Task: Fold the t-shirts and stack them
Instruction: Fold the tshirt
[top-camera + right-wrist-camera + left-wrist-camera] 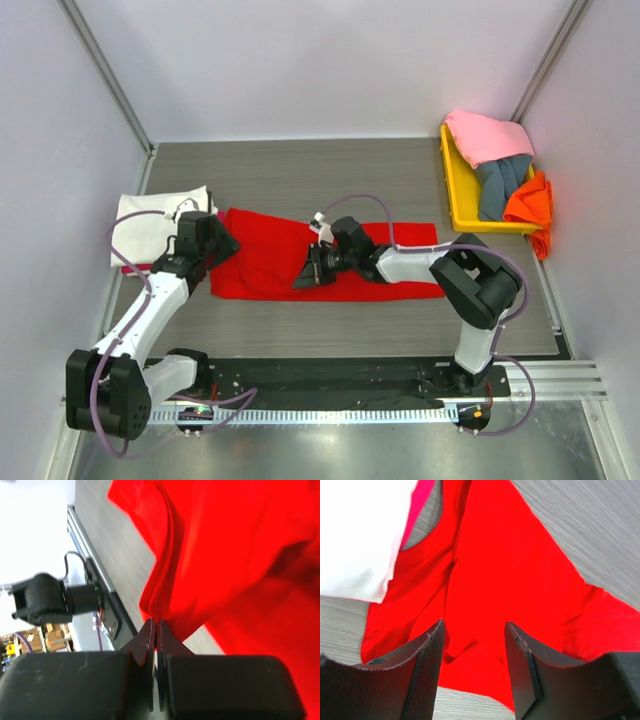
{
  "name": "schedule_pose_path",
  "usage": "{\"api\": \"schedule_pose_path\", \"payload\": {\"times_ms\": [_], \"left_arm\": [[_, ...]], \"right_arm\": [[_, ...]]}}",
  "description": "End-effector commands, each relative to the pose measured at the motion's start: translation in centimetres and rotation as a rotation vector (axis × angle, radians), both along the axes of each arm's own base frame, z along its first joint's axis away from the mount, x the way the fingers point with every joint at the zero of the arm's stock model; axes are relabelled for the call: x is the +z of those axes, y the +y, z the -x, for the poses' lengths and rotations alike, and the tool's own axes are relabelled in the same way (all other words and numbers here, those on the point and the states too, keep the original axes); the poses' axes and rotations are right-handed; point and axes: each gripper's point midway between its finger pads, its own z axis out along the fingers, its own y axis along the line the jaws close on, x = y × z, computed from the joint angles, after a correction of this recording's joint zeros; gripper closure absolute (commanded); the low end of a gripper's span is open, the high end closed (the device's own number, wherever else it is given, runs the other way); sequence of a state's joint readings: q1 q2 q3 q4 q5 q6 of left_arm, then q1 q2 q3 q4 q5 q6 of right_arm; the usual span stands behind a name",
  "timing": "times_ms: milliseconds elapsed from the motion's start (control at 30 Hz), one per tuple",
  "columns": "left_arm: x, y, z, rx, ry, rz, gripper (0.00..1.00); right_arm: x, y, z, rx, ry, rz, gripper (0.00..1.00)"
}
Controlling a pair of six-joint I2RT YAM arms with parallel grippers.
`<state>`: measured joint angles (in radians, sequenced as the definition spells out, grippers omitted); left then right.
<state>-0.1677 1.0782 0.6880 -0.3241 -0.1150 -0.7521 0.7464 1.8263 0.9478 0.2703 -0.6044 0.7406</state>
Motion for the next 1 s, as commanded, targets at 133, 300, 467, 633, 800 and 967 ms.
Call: {"api": "schedule_pose_path", "payload": {"times_ms": [133,300,467,633,800,967], "left_arm": [[-0.1,-2.0,-2.0,-0.094,0.011,0.053,0.48],[-0.5,-3.5,-1.8,-0.166,0.032,0.099,0.49],[-0.5,-4.2,-0.8,-0.217,0.030,0.123,0.49],[-1.3,-4.9,0.8,-0.261,0.071,0.136,0.49],[-3.1,-5.5,2.1,-0.309,0.140,0.090,0.50],[-4.3,-7.1,2.3,-0.379,0.146,0.078,0.50]], "right_arm": [[2.0,0.3,3.5,-0.027,-0.031,-0.098,0.97],[1.7,0.0,3.9,-0.069,-0.029,-0.095,0.92],[1.4,0.0,2.4,-0.110,-0.075,-0.034,0.81],[2.0,0.1,0.5,-0.149,-0.137,0.015,0.63],[1.4,-0.2,0.3,-0.137,-0.157,0.060,0.62],[1.3,-0.5,1.8,-0.018,-0.238,0.037,0.58]]}}
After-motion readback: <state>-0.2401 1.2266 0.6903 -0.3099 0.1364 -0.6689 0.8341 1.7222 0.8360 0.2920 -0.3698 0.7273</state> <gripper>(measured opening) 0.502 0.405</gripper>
